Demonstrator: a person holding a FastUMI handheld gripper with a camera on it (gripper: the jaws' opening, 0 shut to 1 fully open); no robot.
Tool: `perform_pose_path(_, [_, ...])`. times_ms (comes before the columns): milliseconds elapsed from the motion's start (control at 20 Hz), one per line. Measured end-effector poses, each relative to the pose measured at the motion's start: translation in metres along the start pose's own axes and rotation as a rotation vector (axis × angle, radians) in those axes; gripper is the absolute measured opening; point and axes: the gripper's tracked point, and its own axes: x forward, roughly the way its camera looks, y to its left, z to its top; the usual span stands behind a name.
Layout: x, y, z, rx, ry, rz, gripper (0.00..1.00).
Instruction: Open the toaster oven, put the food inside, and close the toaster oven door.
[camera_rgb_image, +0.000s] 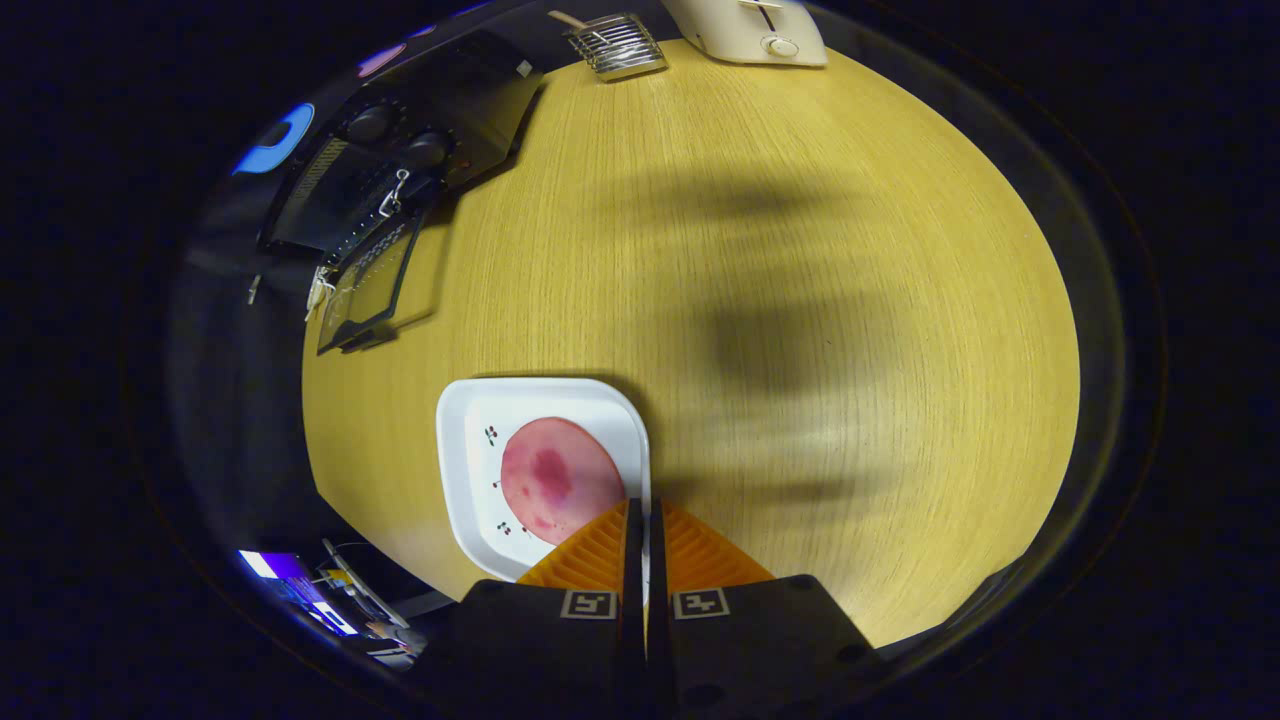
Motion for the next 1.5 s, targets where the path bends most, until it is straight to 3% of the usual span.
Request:
perform_pose_path(250, [-0.02,0.02,-0.004,0.231,-0.05,0.203,0.06])
perform_pose_path(500, [-0.033,0.054,-0.013,0.358,-0.119,0.278,0.07])
perform_pose_path(750, [-0.046,0.121,-0.015,0.51,-0.208,0.346,0.07])
perform_pose_path(1050, [-0.034,0.209,0.016,0.659,-0.333,0.367,0.07])
perform_pose_path(1300, [-0.003,0.25,0.06,0.767,-0.461,0.317,0.07])
perform_pose_path(1500, [0.013,0.28,0.097,0.894,-0.545,0.346,0.07])
